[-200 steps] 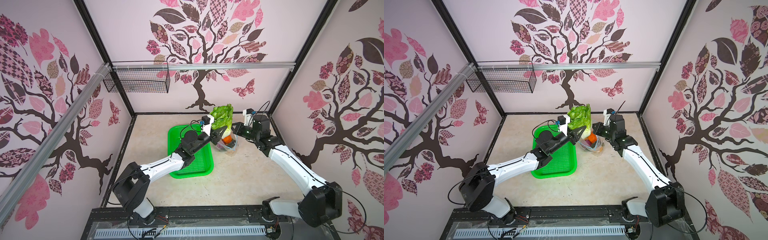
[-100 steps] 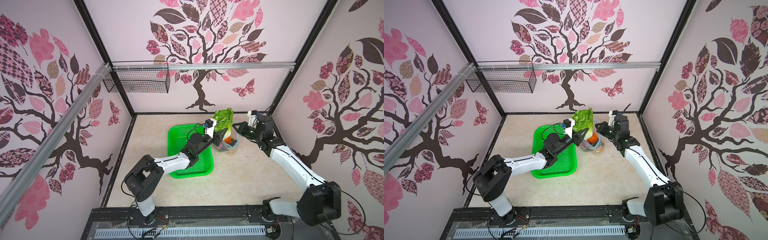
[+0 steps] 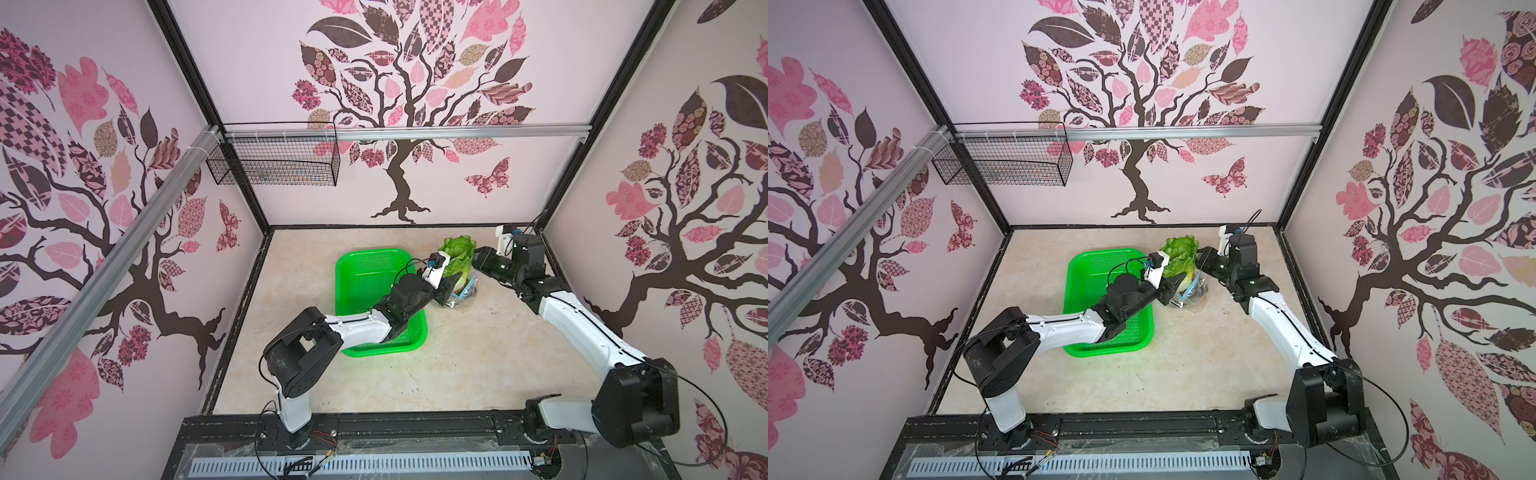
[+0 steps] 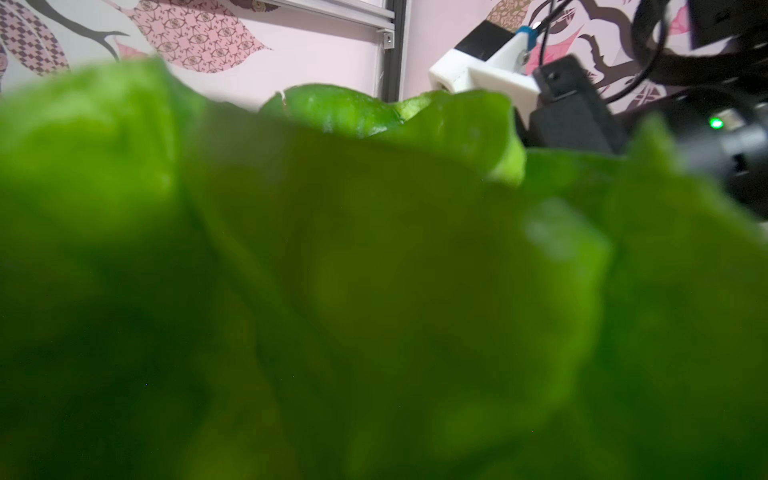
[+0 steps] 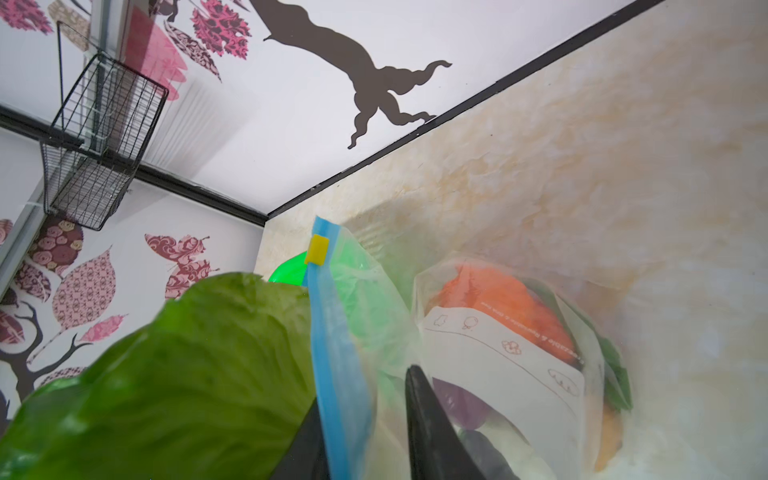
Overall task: Place the food in the zip-top bag and seal the zipper
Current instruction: 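Push the lettuce down into the bag mouth held open by the right gripper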
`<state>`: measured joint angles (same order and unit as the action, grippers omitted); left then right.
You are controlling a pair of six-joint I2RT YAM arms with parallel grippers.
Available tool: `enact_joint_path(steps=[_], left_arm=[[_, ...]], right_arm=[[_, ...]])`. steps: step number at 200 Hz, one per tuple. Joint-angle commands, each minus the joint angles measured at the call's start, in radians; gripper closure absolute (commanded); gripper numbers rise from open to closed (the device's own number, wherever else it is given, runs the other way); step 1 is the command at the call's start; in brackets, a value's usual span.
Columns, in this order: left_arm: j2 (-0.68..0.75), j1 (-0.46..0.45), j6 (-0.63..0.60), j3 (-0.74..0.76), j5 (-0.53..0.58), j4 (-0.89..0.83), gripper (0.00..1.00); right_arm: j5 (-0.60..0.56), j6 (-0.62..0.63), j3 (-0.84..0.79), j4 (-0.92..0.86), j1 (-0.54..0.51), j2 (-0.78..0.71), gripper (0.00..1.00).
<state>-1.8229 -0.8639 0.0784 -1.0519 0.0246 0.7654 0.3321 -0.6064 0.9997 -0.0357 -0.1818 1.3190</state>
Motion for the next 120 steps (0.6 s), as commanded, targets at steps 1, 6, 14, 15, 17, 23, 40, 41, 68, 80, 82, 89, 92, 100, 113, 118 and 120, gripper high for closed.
enact_joint_path(steps=[1, 6, 14, 15, 17, 23, 40, 41, 68, 80, 82, 89, 92, 100, 113, 118, 120], left_arm=[[-0.003, 0.001, -0.006, -0.051, 0.026, 0.002, 0.57], [-0.003, 0.000, -0.003, -0.053, 0.027, 0.002, 0.57], [0.000, 0.001, 0.001, -0.054, 0.035, 0.003, 0.56], [0.000, 0.001, 0.001, -0.053, 0.035, 0.003, 0.56], [0.002, 0.000, 0.002, -0.053, 0.036, 0.004, 0.56], [0.005, 0.000, 0.005, -0.053, 0.039, 0.005, 0.56], [0.022, 0.001, 0.011, -0.052, 0.050, 0.005, 0.56], [0.023, 0.001, 0.011, -0.051, 0.050, 0.005, 0.56], [0.072, 0.000, 0.018, -0.047, 0.097, -0.003, 0.56], [0.099, 0.001, 0.023, -0.040, 0.101, 0.007, 0.56], [0.103, 0.000, 0.026, -0.038, 0.101, 0.009, 0.56], [0.113, 0.001, 0.036, -0.034, 0.104, 0.025, 0.56], [0.116, 0.000, 0.040, -0.032, 0.104, 0.032, 0.56], [0.123, 0.001, 0.053, -0.026, 0.098, 0.050, 0.56], [0.121, 0.000, 0.080, -0.019, 0.095, 0.084, 0.56], [0.113, 0.000, 0.089, -0.015, 0.095, 0.111, 0.56], [0.109, 0.001, 0.090, -0.013, 0.095, 0.123, 0.56]], right_arm=[[-0.072, 0.073, 0.012, -0.061, -0.005, -0.047, 0.68], [-0.080, 0.078, 0.011, -0.067, -0.004, -0.051, 0.70], [-0.088, 0.084, 0.011, -0.075, -0.004, -0.057, 0.76], [-0.089, 0.084, 0.011, -0.076, -0.004, -0.058, 0.76], [-0.090, 0.085, 0.012, -0.077, -0.004, -0.059, 0.78], [-0.093, 0.086, 0.009, -0.079, -0.004, -0.061, 0.83], [-0.101, 0.086, 0.011, -0.091, -0.004, -0.060, 0.95], [-0.101, 0.087, 0.012, -0.092, -0.004, -0.060, 0.95], [-0.085, 0.083, 0.014, -0.075, -0.004, -0.057, 1.00], [-0.053, 0.073, 0.022, -0.063, -0.005, -0.043, 1.00], [-0.048, 0.071, 0.025, -0.062, -0.005, -0.040, 1.00], [-0.024, 0.063, 0.029, -0.055, -0.005, -0.028, 1.00], [-0.013, 0.058, 0.031, -0.053, -0.005, -0.023, 1.00], [0.014, 0.042, 0.034, -0.042, -0.005, -0.012, 1.00], [0.054, 0.016, 0.034, -0.020, -0.006, -0.001, 1.00], [0.064, 0.008, 0.033, -0.012, -0.005, -0.001, 1.00], [0.066, 0.005, 0.033, -0.010, -0.005, -0.001, 1.00]])
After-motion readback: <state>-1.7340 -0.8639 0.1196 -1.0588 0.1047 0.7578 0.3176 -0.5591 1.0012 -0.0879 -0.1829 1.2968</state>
